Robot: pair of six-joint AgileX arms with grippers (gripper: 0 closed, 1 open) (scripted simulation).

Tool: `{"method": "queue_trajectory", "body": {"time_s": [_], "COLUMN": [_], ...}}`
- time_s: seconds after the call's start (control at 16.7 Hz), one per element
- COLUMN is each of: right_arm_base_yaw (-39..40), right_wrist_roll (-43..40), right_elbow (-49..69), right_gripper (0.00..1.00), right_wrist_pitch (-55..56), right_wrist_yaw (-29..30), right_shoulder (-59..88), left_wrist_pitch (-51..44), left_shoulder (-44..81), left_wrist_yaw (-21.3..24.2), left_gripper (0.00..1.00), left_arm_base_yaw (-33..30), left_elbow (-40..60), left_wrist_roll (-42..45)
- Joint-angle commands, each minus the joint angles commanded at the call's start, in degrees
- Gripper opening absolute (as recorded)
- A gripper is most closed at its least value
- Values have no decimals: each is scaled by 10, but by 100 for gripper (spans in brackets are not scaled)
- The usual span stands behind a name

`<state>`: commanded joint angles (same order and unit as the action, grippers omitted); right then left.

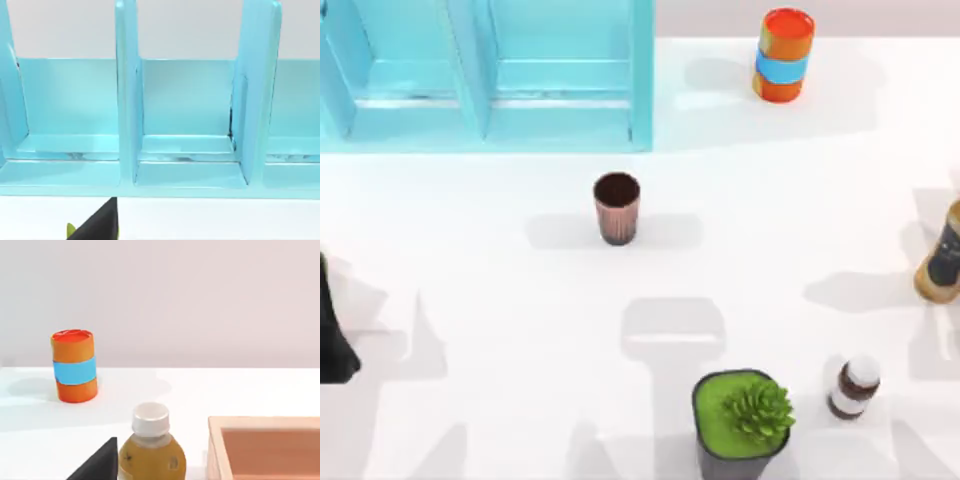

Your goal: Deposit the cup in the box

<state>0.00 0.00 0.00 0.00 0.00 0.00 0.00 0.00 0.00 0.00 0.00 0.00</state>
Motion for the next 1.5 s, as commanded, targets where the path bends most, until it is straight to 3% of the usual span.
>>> {"method": "queue_trajectory", "body": {"time_s": [0.3, 0.54, 1.02, 1.5], "right_arm_base_yaw": [18, 80, 257, 386], "right_wrist_roll": [9, 44, 159, 286], "right_elbow": [31, 160, 658, 1131], "right_gripper": [100, 100, 100, 100], "right_wrist_pitch": [-21, -101, -373, -650], "right_wrist_yaw": [-6, -21, -38, 0], "right_shoulder": [30, 149, 583, 1055], "left_wrist_pitch": [0, 0, 0, 0], "left_shoulder": [0, 0, 0, 0], "left_wrist_yaw": [0, 0, 0, 0], "left_gripper": [100, 100, 100, 100], "left_arm_base_yaw": [0, 0, 0, 0], "left_elbow": [0, 0, 0, 0], "left_wrist_roll": [0, 0, 0, 0]}}
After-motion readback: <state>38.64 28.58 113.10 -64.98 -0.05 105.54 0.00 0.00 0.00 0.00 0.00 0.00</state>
